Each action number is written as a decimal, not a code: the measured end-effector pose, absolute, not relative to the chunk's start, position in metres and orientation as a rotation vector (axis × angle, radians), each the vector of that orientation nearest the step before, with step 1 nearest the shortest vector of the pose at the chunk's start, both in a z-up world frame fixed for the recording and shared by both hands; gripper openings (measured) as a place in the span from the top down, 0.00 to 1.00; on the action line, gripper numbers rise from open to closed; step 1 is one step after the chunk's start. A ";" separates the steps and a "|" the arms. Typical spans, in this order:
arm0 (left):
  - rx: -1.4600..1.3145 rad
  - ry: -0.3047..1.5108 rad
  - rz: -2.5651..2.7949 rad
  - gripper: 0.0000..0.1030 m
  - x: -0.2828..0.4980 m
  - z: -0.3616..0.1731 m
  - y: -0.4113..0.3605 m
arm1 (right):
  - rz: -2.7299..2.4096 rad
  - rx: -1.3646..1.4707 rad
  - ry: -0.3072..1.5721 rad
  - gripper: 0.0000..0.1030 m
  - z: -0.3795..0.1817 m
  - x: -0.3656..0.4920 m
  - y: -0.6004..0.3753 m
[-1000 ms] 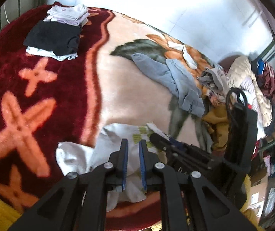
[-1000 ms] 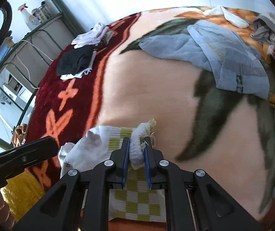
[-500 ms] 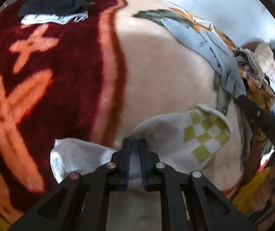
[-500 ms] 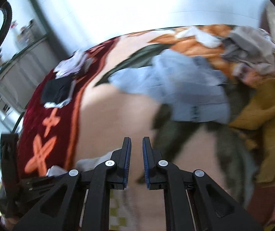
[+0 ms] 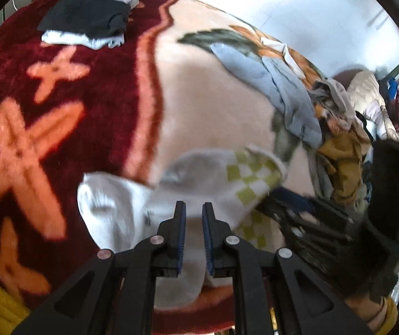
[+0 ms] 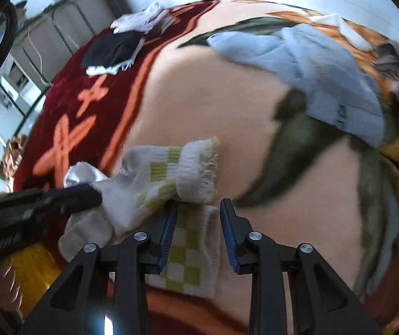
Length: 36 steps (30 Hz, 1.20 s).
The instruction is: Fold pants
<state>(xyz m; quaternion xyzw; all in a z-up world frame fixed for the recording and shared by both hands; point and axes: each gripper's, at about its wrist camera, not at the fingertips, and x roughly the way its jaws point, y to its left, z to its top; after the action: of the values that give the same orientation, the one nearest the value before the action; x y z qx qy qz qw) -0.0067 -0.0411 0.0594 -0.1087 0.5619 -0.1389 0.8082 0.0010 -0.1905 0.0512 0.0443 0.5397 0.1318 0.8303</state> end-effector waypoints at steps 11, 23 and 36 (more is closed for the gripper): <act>-0.243 1.285 -0.236 0.88 -0.009 0.028 -0.027 | 0.147 -0.107 1.141 0.99 0.065 -0.002 -0.204; -0.238 1.268 -0.222 0.88 -0.017 0.043 -0.024 | 0.247 0.019 1.168 0.72 0.088 0.023 -0.194; -0.269 1.301 -0.186 0.86 -0.023 0.039 0.003 | 0.060 -0.169 1.265 0.82 0.045 0.046 -0.213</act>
<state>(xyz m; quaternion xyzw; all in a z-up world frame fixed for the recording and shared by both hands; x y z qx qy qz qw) -0.0232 0.0033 0.0394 -0.1247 0.6028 -0.0863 0.7834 0.0463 -0.2130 0.0448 -0.0791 0.5905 0.0279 0.8027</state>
